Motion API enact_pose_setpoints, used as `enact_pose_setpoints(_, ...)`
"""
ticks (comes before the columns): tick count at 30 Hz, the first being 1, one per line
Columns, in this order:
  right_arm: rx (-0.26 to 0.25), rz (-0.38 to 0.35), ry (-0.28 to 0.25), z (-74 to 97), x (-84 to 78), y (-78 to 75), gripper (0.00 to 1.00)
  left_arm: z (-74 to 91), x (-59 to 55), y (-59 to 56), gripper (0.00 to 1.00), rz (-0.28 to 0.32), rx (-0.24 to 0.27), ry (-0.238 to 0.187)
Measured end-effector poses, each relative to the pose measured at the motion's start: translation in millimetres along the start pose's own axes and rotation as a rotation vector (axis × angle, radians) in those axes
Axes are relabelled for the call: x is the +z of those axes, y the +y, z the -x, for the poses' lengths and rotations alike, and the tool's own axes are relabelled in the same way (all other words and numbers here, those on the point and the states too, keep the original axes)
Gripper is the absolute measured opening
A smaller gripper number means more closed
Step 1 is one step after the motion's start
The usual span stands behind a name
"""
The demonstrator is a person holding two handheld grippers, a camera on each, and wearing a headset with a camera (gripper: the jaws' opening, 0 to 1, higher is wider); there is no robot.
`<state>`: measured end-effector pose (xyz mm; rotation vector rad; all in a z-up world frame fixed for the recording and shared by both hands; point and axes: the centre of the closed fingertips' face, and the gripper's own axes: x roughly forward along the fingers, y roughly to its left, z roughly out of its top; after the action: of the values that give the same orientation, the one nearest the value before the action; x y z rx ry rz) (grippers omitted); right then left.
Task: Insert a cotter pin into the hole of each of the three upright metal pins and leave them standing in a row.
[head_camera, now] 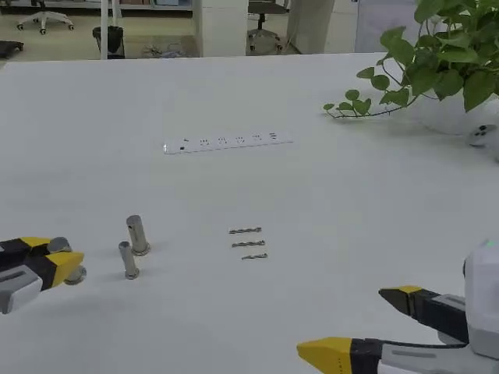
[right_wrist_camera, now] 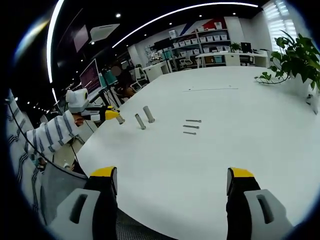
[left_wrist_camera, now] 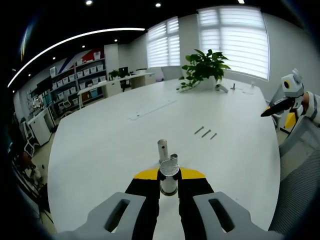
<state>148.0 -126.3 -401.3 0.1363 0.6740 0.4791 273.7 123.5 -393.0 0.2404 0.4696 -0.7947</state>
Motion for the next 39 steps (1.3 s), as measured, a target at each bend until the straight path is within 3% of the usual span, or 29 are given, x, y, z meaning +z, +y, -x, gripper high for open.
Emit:
enact_pose_setpoints(8, 0.001, 0.005, -0.014, 1.3, 2.9, 2.3, 0.89, -9.7, 19.9, -47.4, 0.09, -0.04, -0.099, -0.043)
enact_pose_setpoints(10, -0.001, 0.007, -0.012, 1.4, 2.2, 2.5, 0.89, -14.3, 19.7, -58.5, 0.09, -0.119, -0.113, -0.025)
enact_pose_setpoints(15, -0.005, 0.001, -0.022, 1.9, 3.1, 2.1, 0.89, -23.6, 19.9, -82.7, 0.09, -0.122, -0.161, -0.022)
enact_pose_setpoints(22, -0.009, 0.001, -0.029, 2.7, 5.8, 1.9, 0.89, -36.5, 14.0, -97.7, 0.09, -0.132, -0.19, -0.004)
enact_pose_setpoints(27, -0.011, -0.001, -0.031, 3.0, 6.7, 1.2, 0.89, -47.2, 4.4, -105.1, 0.09, -0.1, -0.194, 0.012)
enact_pose_setpoints(32, -0.013, 0.001, -0.03, 3.6, 7.3, 0.6, 0.89, -55.4, -3.5, -117.3, 0.09, -0.105, -0.218, 0.029)
enact_pose_setpoints(39, -0.017, 0.0, -0.027, 3.6, 7.2, -0.5, 0.89, -65.0, -5.6, -126.7, 0.09, -0.108, -0.23, 0.037)
